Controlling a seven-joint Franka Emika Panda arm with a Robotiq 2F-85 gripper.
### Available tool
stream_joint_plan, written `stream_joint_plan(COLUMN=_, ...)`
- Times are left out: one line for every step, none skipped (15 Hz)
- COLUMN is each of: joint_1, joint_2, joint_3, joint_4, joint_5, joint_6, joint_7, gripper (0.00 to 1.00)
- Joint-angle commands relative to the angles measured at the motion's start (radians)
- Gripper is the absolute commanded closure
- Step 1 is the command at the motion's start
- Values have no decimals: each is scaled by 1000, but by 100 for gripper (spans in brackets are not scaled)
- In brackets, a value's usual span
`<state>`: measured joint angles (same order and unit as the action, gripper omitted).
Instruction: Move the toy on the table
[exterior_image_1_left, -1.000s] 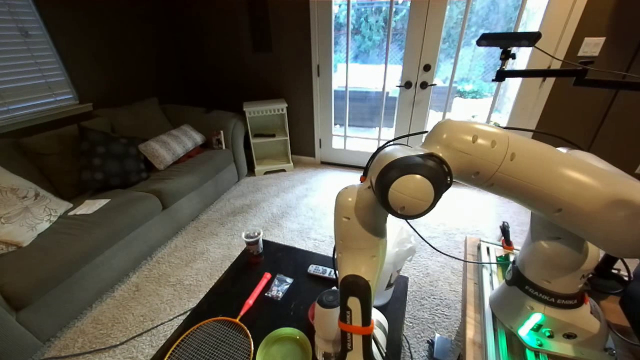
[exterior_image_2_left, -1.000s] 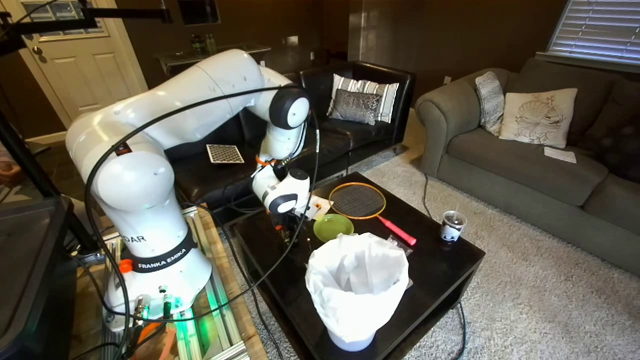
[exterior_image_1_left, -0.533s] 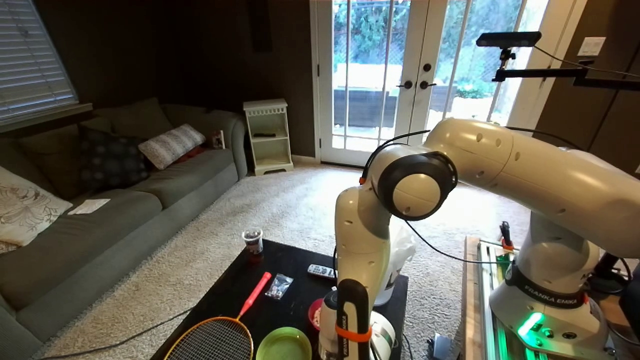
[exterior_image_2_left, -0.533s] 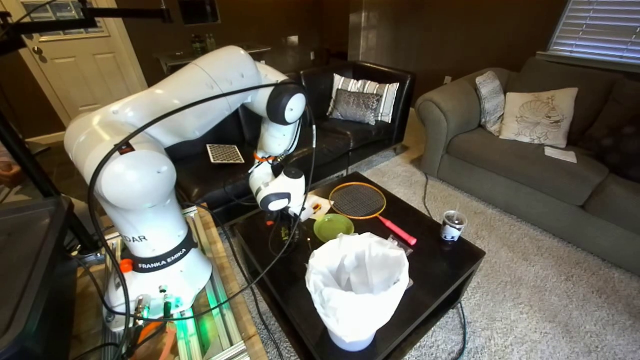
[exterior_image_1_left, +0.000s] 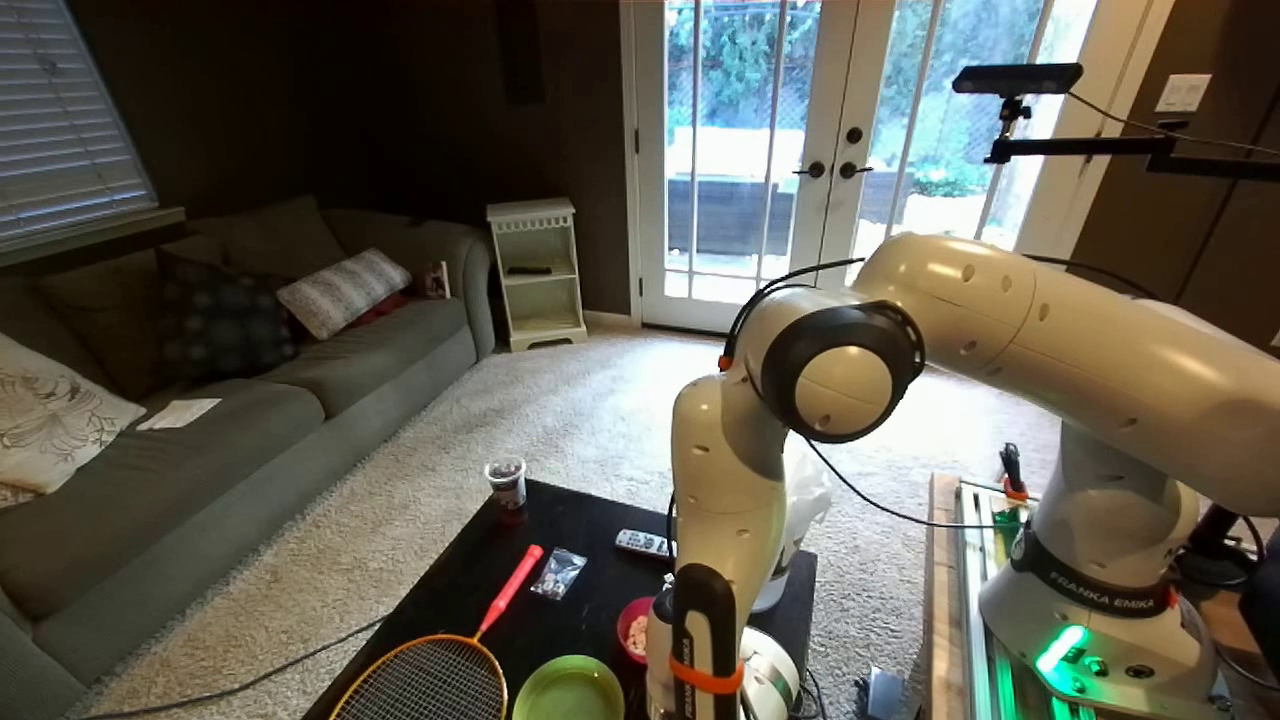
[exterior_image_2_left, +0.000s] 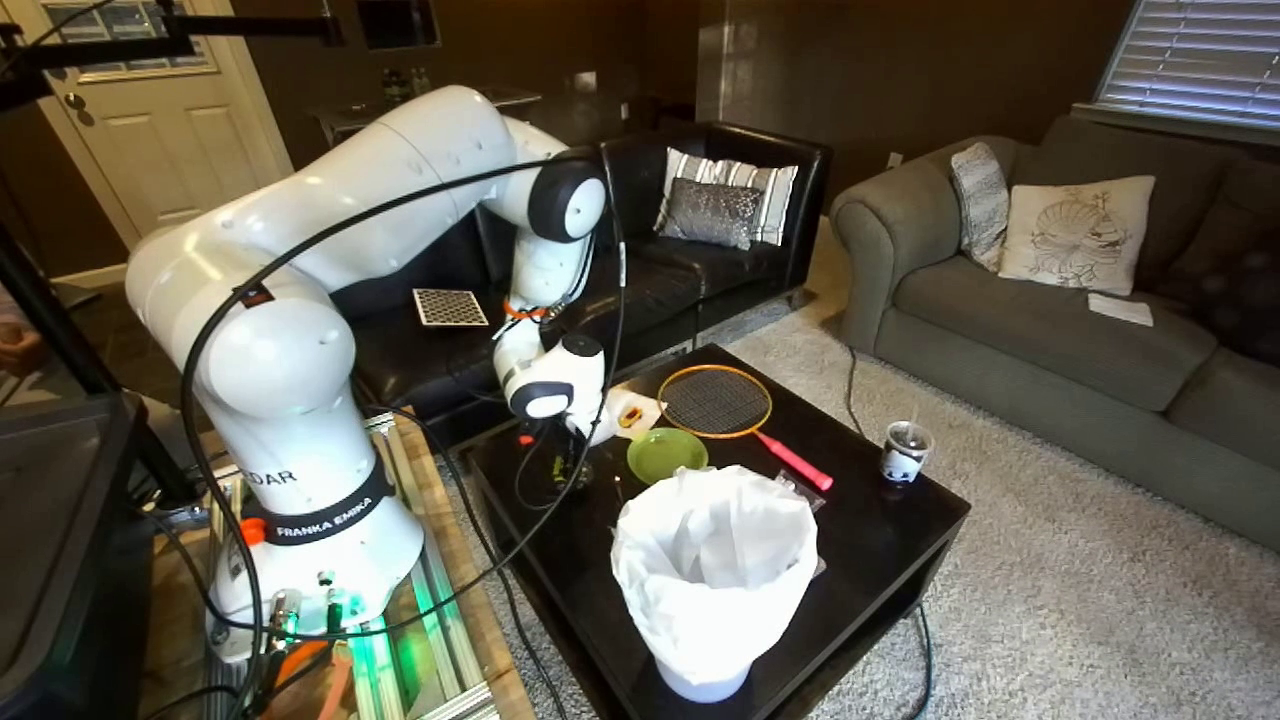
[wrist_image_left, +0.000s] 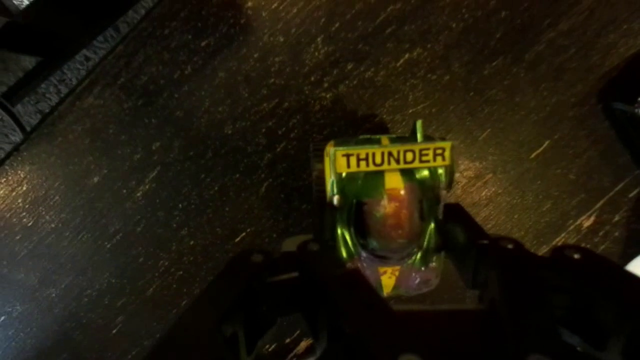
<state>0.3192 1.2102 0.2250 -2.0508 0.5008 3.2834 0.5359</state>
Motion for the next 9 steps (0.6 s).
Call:
stream_joint_plan(joint_1=23, joint_2=-58, joint_3=-26, joint_4=-38, joint_5=-70, joint_6=-84, joint_7=-92, gripper=12)
stream_joint_plan(joint_1=22, joint_2=-71, joint_3=-34, joint_4=-43, joint_5=-93, joint_6=-109, joint_7=-122, gripper=5)
stream_joint_plan(joint_1=6, joint_2=-80, joint_3=-29, joint_4=-51, joint_5=-121, joint_6=-118, joint_7=-158, gripper=1)
stream_joint_plan(joint_1=-4, joint_2=-91, joint_3=-31, joint_4=-54, joint_5=-148, joint_6=-140, joint_7=-190, gripper=0)
stream_joint_plan(joint_1=-14, joint_2=-99, joint_3=-36, joint_4=-51, joint_5=-178, joint_6=-166, joint_7=-222, gripper=0)
stream_joint_plan(joint_1=-25, joint_2=-101, joint_3=-38, joint_4=-44, joint_5=-210, joint_6=-189, joint_7=-254, gripper=0)
stream_joint_plan(joint_1=-36, joint_2=-104, joint_3=-40, joint_4=-37, joint_5=-240, joint_6=-210, joint_7=-287, gripper=0)
stream_joint_plan(joint_1=-45, joint_2=-106, joint_3=-41, joint_4=-32, joint_5=-269, joint_6=-231, joint_7=-319, gripper=0)
stream_joint_plan(joint_1=-54, joint_2=-103, joint_3=-40, joint_4=-22, joint_5=-297, joint_6=-251, joint_7=-350, gripper=0)
